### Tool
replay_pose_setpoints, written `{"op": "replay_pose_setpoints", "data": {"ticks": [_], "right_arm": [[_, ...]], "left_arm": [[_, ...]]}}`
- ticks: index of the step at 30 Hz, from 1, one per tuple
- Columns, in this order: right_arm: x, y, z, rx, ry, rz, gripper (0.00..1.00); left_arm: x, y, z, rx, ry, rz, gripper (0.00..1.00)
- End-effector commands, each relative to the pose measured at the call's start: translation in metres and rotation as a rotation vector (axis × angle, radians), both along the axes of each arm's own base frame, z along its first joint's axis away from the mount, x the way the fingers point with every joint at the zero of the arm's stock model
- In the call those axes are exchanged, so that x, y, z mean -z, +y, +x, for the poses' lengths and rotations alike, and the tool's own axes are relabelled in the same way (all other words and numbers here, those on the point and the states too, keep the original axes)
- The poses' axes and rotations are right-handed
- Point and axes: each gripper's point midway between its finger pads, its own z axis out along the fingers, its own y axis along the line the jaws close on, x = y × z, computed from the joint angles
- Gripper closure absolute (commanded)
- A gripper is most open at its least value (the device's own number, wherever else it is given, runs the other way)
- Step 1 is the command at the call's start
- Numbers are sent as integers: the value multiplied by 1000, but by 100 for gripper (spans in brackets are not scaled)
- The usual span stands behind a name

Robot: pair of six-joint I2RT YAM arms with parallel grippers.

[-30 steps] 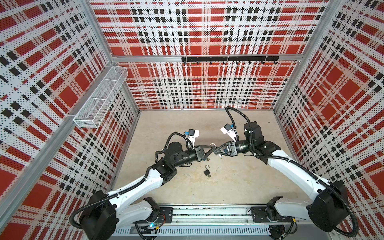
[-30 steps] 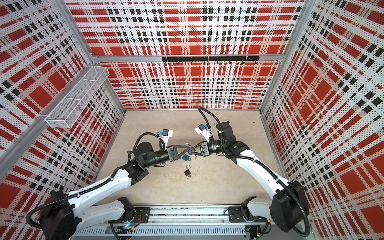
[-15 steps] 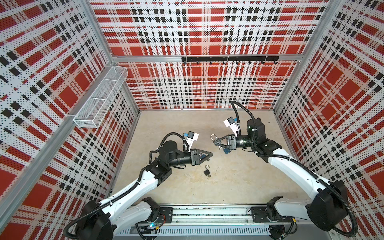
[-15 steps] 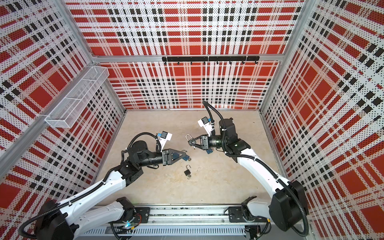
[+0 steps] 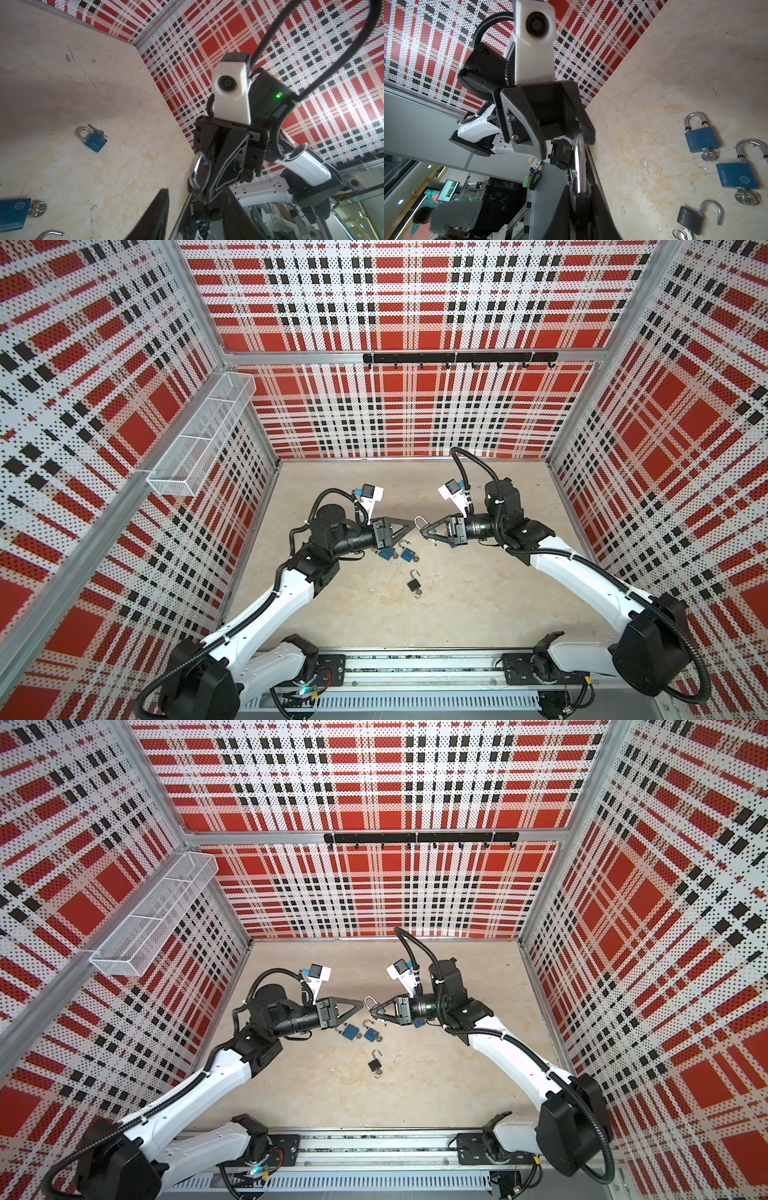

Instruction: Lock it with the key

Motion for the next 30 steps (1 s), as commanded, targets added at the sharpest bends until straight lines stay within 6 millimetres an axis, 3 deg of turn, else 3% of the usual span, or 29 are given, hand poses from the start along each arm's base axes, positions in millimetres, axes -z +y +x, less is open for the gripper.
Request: {"op": "replay_pose_setpoints", "data": {"ticks": [1, 15, 30], "right_arm": [[-19, 6, 1, -30, -74, 44, 100], [-18, 9, -2, -47, -72, 44, 100], [-19, 13, -3, -58, -72, 46, 100]], "left_arm": [[-20, -8, 0, 29, -70, -27, 56], [-28, -13, 4, 44, -93, -52, 58], [-24, -21, 8, 63, -87, -49, 66]]}}
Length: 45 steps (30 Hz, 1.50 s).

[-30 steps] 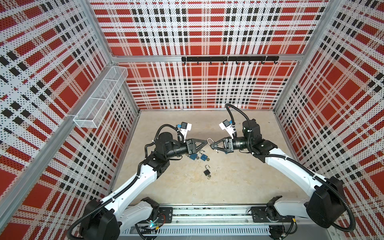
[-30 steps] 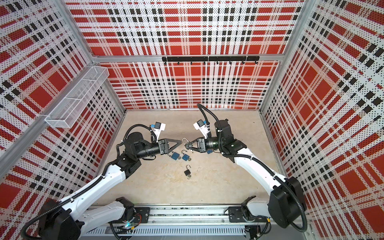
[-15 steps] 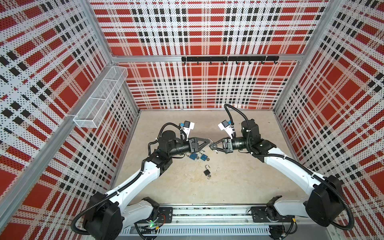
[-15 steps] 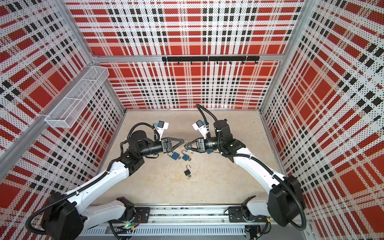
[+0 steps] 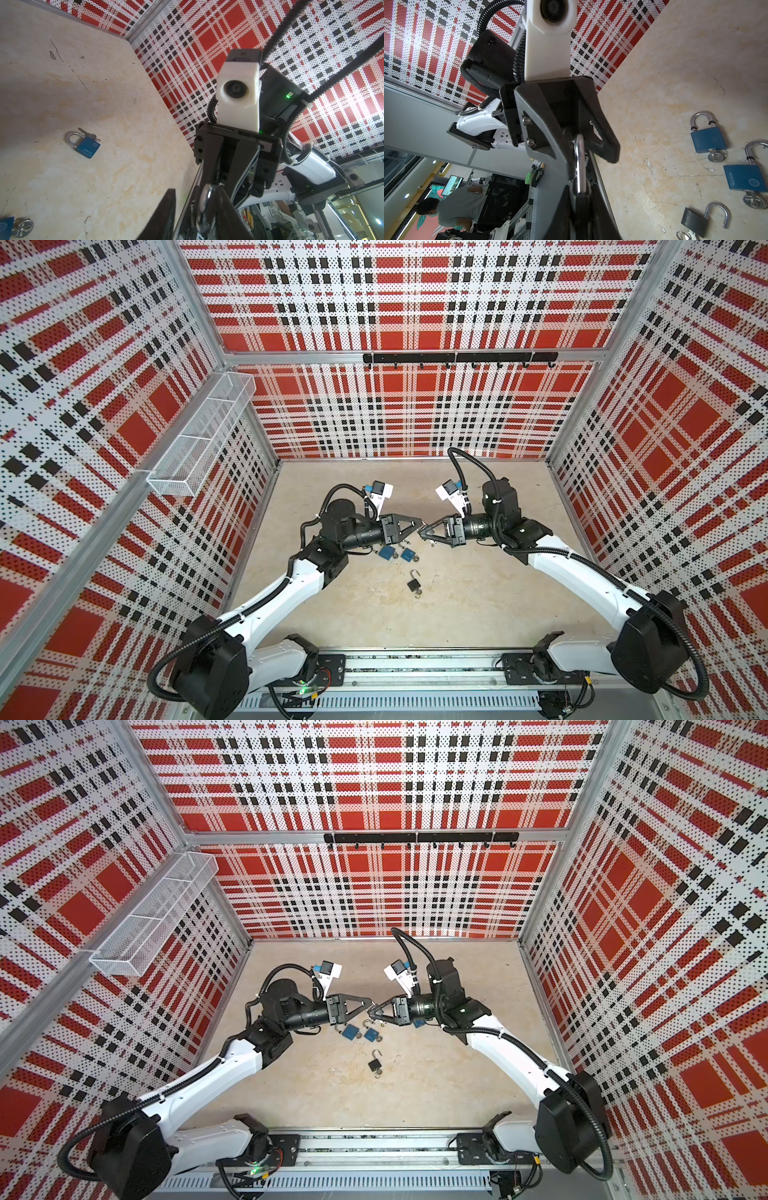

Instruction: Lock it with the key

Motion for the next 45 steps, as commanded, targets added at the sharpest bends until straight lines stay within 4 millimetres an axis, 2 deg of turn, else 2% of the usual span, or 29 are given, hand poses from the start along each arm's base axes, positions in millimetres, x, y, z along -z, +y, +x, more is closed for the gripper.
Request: {"op": "replay_pose_setpoints", "data": {"ticks": [1, 10, 14, 19, 22, 24, 27, 35, 40, 45], "right_arm": [[-20, 6, 1, -31, -78, 47, 100], [-19, 7, 0, -34, -78, 45, 100], [-20, 7, 0, -35, -80, 47, 100], [-19, 7, -1, -34, -79, 47, 100], [-21, 6, -1, -31, -77, 60, 100], [-23, 7, -2, -39, -71, 82, 78], [-26, 7, -4, -45, -68, 115, 61], [-30, 5, -4, -22, -83, 168, 60], [-34, 6, -2, -14, -92, 186, 66], [-36, 6, 1, -9, -98, 190, 68]], "left_arm": [[-22, -4, -1, 18, -62, -38, 66], [-23, -6, 2, 19, -62, -39, 71], [-22, -6, 3, 19, -61, -38, 80], [-22, -7, 4, 19, -58, -38, 100], [-21, -6, 5, 12, -51, -39, 100], [-20, -4, 6, -5, -42, -42, 100], [-24, -1, 8, -38, -28, -61, 100], [-42, 10, 9, -119, -23, -124, 100], [-42, 10, 7, -120, -16, -129, 100], [-39, 8, 6, -118, -10, -125, 100]]}}
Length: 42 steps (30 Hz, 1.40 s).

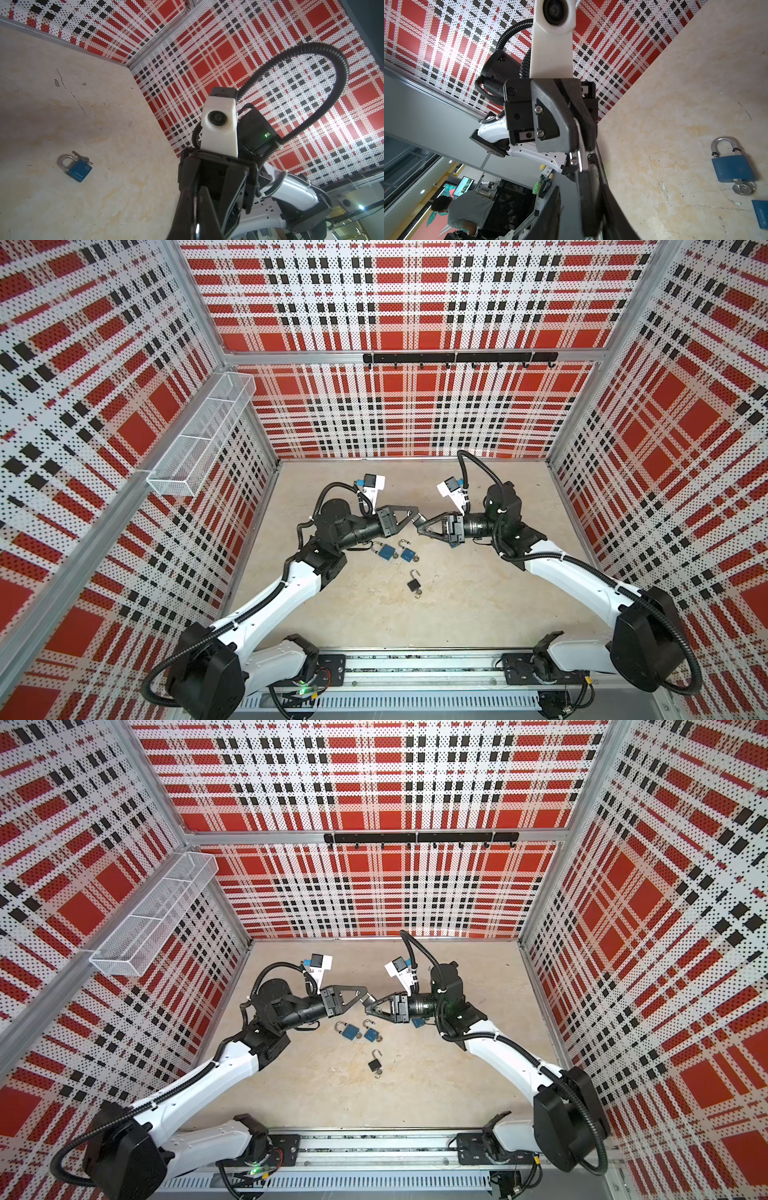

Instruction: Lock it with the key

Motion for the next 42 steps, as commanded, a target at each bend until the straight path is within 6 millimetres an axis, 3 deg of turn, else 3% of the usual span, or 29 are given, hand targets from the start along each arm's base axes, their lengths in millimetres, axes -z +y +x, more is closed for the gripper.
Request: {"op": "replay_pose_setpoints", "data": {"ticks": [1, 4, 8, 12, 17, 19, 21, 24, 28, 33, 42], "right_arm": [[-20, 0, -1, -1, -77, 51, 68], [-19, -1, 0, 5, -78, 42, 70], [-19, -1, 2, 10, -80, 34, 81], [-19, 0, 3, 11, -79, 29, 100], [-18, -1, 1, 6, -74, 20, 100], [-18, -1, 0, -2, -71, 17, 100], [-17, -1, -2, -9, -69, 11, 100], [-17, -2, -3, -12, -69, 1, 100], [-16, -3, -4, -13, -69, -7, 100], [-17, -2, -4, -13, -73, -11, 100], [-17, -1, -2, -17, -72, -15, 100]], "left_arm": [[-6, 0, -5, 0, -18, -24, 100], [-4, 0, -5, -3, -15, -22, 100], [-3, 1, -4, -3, -12, -20, 100], [-3, 1, -4, -6, -19, -20, 100], [-7, 5, -3, -5, -44, -16, 98], [-9, 6, -3, 5, -55, -15, 90], [-13, 10, -2, 9, -69, -17, 72], [-17, 13, -1, 19, -78, -17, 69], [-17, 13, -2, 40, -74, -15, 69], [-12, 12, -6, 71, -57, -7, 76], [-2, 14, -14, 87, -38, 29, 77]]}}
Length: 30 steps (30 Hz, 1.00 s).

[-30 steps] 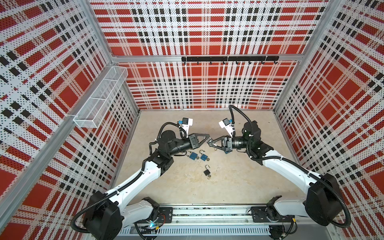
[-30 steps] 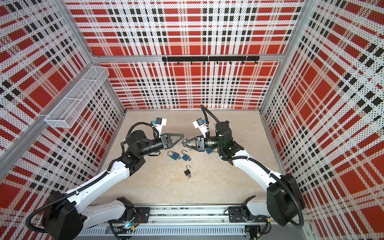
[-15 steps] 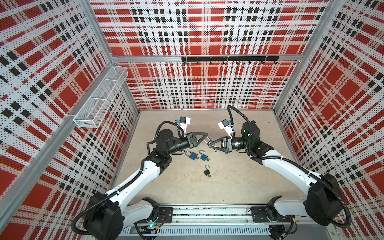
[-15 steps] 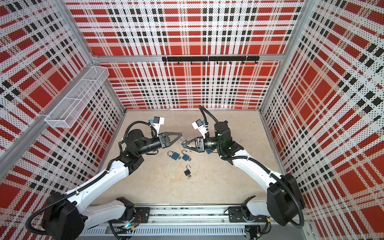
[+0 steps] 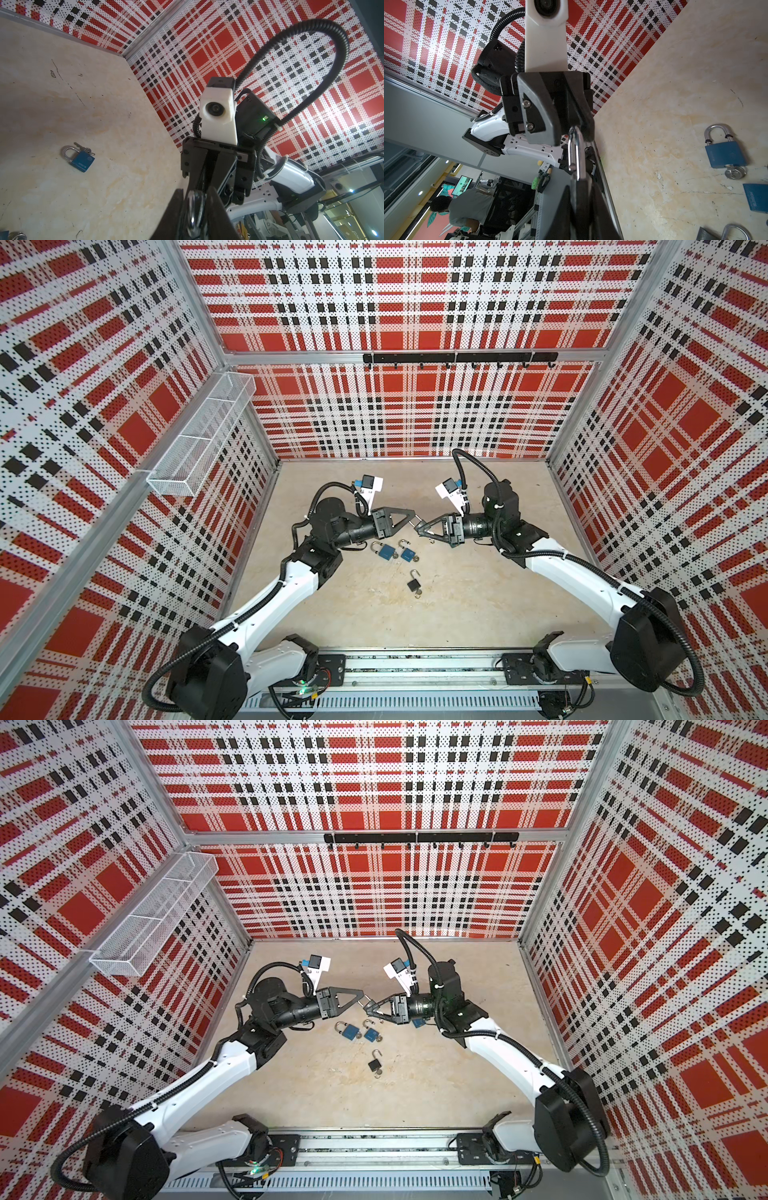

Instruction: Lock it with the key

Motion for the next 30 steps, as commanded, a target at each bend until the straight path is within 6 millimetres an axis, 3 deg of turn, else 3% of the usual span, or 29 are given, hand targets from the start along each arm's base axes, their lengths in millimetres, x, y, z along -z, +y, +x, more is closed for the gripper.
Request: {"op": "replay_pose_setpoints", "data": {"ticks": [1, 11, 16, 30], "right_arm": [[-25, 1, 0, -14, -94, 46, 100], [-27, 1, -2, -22, -87, 51, 100], [-31, 2, -5, -42, -78, 78, 100], [-37, 1, -5, -33, -83, 103, 100]], "left_arm": [[-8, 4, -8, 19, -34, 4, 77], [-5, 5, -8, 19, -36, 18, 88], [2, 4, -6, 23, -29, 30, 100], [5, 0, -13, 37, -17, 30, 100]]}}
